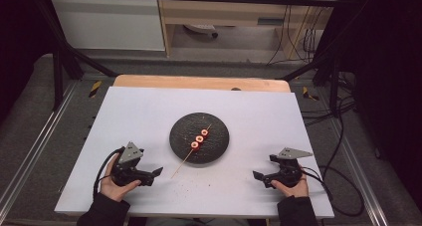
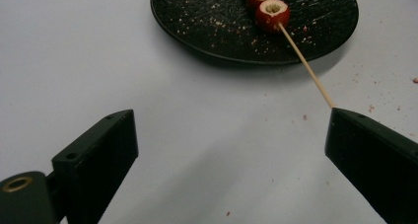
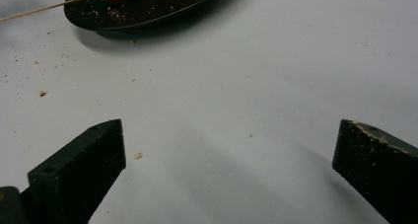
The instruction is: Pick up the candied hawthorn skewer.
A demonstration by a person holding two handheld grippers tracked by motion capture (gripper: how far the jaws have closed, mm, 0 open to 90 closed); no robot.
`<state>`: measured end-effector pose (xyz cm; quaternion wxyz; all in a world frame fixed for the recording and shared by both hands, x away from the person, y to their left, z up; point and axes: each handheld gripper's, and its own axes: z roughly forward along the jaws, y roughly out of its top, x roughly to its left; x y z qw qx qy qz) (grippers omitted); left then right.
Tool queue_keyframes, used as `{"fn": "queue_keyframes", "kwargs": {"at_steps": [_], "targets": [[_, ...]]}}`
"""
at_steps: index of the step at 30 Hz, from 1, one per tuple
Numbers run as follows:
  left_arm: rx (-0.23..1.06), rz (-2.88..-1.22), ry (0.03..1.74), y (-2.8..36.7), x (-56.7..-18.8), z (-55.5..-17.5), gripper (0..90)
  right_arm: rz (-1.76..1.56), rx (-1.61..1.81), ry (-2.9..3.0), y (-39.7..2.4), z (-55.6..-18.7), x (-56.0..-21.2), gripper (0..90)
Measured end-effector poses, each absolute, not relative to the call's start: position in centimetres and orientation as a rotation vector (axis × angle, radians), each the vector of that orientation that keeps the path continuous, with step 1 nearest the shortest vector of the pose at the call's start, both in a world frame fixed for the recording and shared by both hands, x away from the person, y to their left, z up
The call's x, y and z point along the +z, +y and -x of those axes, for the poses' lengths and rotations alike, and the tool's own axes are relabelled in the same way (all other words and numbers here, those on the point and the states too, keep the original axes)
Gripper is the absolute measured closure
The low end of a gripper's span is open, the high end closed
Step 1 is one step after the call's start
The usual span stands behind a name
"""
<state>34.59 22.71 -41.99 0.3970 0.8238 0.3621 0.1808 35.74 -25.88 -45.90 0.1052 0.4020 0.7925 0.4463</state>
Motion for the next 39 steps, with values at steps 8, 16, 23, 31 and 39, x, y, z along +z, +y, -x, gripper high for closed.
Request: {"fn": "queue_keyframes", "kwargs": {"at_steps": [8, 16, 23, 31, 39], "targets": [[0.465, -2.105, 0.898, 20.6, -40.9, -35.2, 5.2, -1.18, 1.312, 2.339, -25.9, -35.8, -45.9, 0.6], [0.452, -2.124, 0.906, 18.2, -40.1, -36.0, 6.0, -1.179, 1.311, 2.34, -25.8, -35.7, -45.9, 0.7], [0.432, -2.155, 0.942, 16.1, -40.0, -37.4, 10.5, -1.176, 1.308, 2.343, -25.9, -35.8, -45.9, 0.8], [0.42, -2.198, 0.98, 14.0, -40.6, -38.6, 23.5, -1.175, 1.308, 2.347, -25.8, -35.8, -46.0, 0.9], [0.4, -2.252, 0.986, 12.0, -41.1, -39.5, 42.8, -1.171, 1.302, 2.356, -25.8, -35.8, -46.0, 1.0]]}}
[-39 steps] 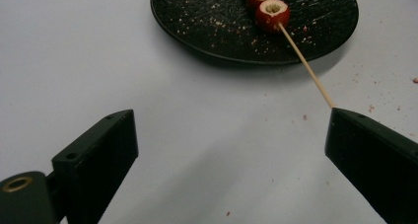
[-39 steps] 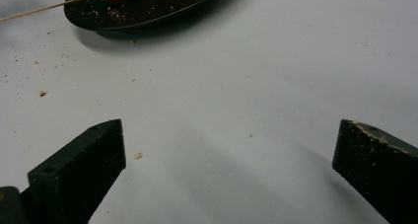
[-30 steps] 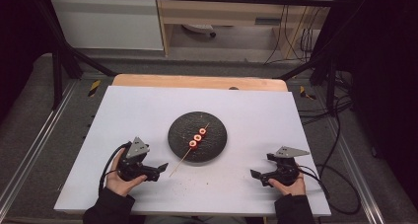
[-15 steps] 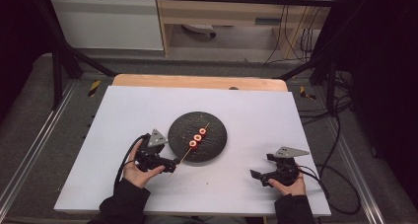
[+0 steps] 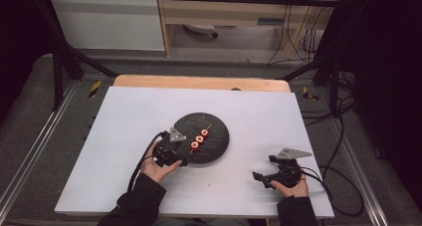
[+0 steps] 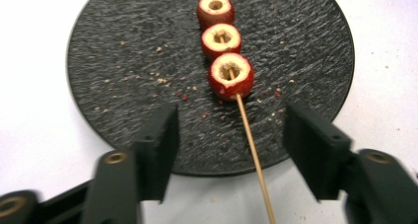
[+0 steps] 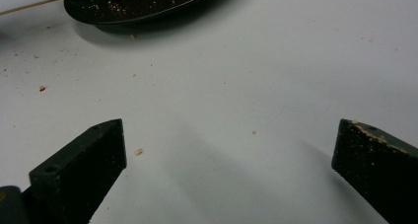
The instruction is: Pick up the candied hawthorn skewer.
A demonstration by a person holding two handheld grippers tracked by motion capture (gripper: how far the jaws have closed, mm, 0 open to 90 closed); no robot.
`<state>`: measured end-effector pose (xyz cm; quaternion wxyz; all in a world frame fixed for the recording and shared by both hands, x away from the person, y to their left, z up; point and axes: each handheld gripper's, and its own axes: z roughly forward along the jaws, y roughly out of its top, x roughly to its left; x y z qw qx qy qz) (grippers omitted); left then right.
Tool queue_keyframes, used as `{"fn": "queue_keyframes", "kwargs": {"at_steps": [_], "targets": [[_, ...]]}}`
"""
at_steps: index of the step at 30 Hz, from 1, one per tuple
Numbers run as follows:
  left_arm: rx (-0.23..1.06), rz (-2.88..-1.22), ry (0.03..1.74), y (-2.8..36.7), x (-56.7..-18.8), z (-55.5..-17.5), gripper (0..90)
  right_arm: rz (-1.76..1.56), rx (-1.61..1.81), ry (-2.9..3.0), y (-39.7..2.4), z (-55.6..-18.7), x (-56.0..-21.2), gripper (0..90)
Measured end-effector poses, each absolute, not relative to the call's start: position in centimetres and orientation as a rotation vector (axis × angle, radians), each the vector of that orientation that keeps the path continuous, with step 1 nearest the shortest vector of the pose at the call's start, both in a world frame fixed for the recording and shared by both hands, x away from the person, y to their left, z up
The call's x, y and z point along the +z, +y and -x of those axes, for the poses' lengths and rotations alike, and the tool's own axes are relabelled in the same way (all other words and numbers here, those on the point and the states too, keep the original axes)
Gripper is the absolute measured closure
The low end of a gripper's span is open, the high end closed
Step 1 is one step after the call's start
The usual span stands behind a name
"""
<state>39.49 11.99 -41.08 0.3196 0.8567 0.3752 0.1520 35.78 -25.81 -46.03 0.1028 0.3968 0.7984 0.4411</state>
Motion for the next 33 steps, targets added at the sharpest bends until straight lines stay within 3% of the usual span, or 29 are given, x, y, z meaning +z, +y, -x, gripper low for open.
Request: {"fn": "queue_keyframes", "kwargs": {"at_steps": [9, 14, 33], "targets": [[0.358, -2.304, 0.996, 11.2, -41.9, -40.1, 67.7, -1.171, 1.299, 2.359, -25.8, -35.8, -46.0, 1.1], [0.345, -2.309, 1.01, 11.1, -42.0, -40.2, 75.5, -1.174, 1.298, 2.359, -25.8, -35.8, -46.1, 1.0], [0.381, -2.251, 1.073, 10.5, -42.3, -39.7, 87.5, -1.176, 1.296, 2.36, -25.8, -35.8, -46.1, 1.1]]}}
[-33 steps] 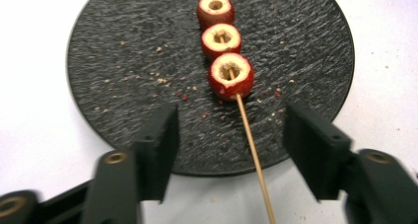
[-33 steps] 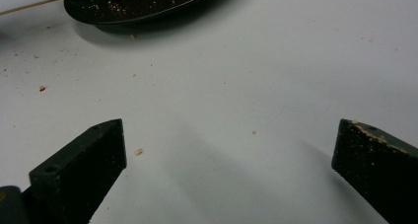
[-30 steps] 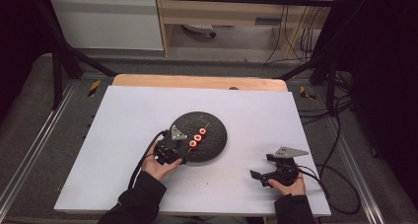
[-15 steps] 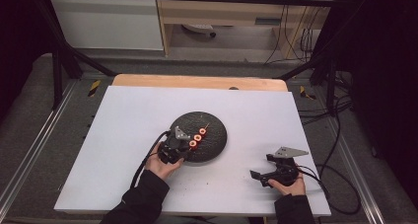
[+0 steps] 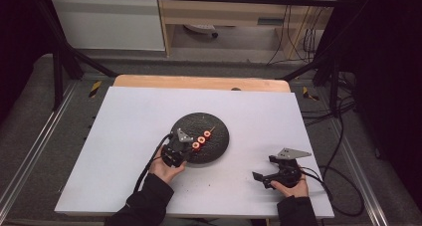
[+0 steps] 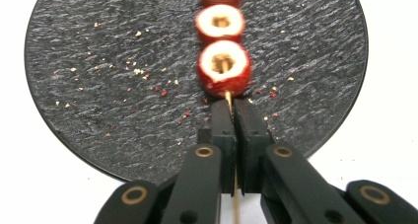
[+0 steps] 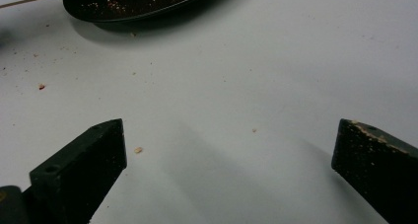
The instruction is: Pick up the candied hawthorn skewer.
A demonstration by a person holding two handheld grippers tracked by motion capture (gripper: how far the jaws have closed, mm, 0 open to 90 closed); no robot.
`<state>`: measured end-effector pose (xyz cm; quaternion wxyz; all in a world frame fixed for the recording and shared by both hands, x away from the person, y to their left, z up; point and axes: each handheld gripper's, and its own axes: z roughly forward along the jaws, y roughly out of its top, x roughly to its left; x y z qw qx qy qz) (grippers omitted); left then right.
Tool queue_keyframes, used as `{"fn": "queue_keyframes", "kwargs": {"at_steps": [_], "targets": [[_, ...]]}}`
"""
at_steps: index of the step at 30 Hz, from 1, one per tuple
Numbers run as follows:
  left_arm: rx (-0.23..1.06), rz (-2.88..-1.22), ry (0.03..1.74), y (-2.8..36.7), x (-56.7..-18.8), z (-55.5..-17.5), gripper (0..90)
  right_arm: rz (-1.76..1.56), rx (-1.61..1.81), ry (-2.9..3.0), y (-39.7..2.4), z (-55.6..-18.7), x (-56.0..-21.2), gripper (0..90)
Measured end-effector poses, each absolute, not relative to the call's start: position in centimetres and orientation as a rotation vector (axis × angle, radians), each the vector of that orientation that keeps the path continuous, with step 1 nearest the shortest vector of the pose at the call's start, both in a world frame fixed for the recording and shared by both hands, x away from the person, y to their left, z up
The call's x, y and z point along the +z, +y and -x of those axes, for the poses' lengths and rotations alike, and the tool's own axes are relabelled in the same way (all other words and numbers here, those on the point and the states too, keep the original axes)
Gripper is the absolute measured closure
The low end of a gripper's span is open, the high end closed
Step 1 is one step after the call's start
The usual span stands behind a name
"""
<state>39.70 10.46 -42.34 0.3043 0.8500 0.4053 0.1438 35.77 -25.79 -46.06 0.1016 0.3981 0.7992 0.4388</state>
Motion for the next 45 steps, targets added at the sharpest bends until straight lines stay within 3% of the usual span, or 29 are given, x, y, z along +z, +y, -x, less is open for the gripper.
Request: {"fn": "queue_keyframes", "kwargs": {"at_steps": [9, 27, 45], "targets": [[0.363, -2.184, 1.079, 11.2, -42.5, -39.5, 88.2, -1.177, 1.295, 2.361, -25.8, -35.8, -46.1, 1.1], [0.36, -2.204, 1.079, 11.3, -42.8, -39.7, 88.1, -1.176, 1.298, 2.361, -25.8, -35.8, -46.1, 1.2], [0.418, -2.048, 1.012, 13.7, -41.6, -37.9, 88.2, -1.183, 1.299, 2.358, -25.7, -35.7, -46.1, 1.2]]}}
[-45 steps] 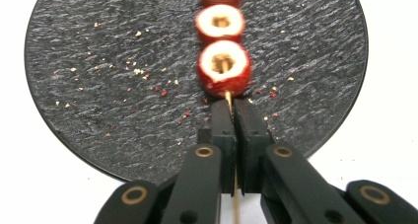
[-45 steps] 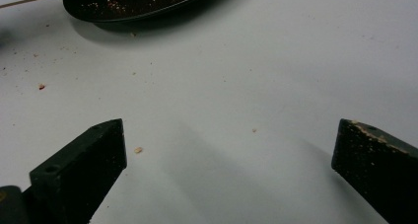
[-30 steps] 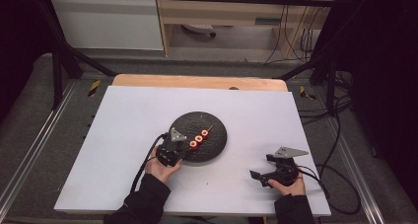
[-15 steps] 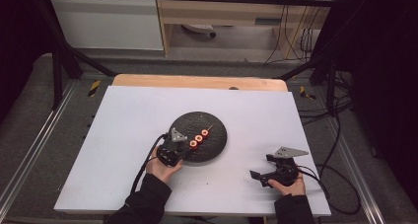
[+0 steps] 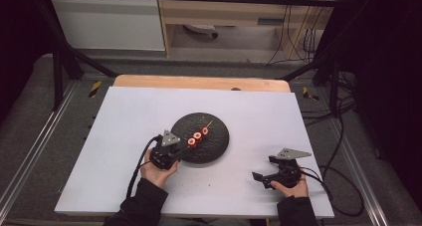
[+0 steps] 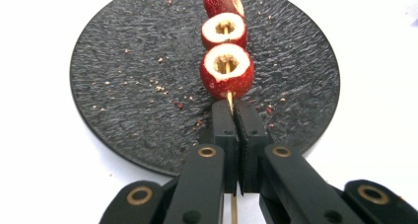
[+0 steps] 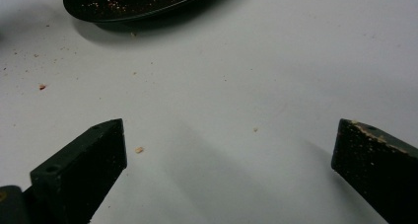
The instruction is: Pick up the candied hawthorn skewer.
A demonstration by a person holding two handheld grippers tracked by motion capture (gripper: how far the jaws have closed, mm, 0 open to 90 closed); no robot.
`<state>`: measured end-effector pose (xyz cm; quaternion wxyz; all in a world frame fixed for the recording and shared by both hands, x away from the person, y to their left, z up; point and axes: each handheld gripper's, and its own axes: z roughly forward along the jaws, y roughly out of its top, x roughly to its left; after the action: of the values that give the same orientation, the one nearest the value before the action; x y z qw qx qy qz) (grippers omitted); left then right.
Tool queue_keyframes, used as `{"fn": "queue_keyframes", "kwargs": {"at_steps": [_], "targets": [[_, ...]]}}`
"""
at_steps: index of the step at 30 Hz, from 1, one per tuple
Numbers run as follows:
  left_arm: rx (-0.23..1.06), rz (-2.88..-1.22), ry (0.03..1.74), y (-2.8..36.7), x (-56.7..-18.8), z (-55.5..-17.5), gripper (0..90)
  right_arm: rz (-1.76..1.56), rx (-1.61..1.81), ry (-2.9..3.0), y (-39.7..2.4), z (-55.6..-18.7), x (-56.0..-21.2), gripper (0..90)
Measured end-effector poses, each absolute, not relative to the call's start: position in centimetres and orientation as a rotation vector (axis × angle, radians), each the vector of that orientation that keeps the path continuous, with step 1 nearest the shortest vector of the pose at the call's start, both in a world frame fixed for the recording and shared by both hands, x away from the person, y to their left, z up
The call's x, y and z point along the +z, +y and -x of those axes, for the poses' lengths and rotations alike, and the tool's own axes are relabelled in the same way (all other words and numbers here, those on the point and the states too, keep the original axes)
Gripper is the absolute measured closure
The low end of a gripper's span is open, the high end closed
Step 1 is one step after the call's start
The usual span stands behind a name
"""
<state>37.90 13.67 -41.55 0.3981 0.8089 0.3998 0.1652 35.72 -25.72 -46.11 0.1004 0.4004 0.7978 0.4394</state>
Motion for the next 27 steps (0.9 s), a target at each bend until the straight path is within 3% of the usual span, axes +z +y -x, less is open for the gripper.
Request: {"fn": "queue_keyframes", "kwargs": {"at_steps": [27], "targets": [[0.382, -1.914, 0.931, 20.1, -42.0, -33.4, 88.2, -1.191, 1.341, 2.367, -23.6, -35.9, -45.9, 0.7]]}}
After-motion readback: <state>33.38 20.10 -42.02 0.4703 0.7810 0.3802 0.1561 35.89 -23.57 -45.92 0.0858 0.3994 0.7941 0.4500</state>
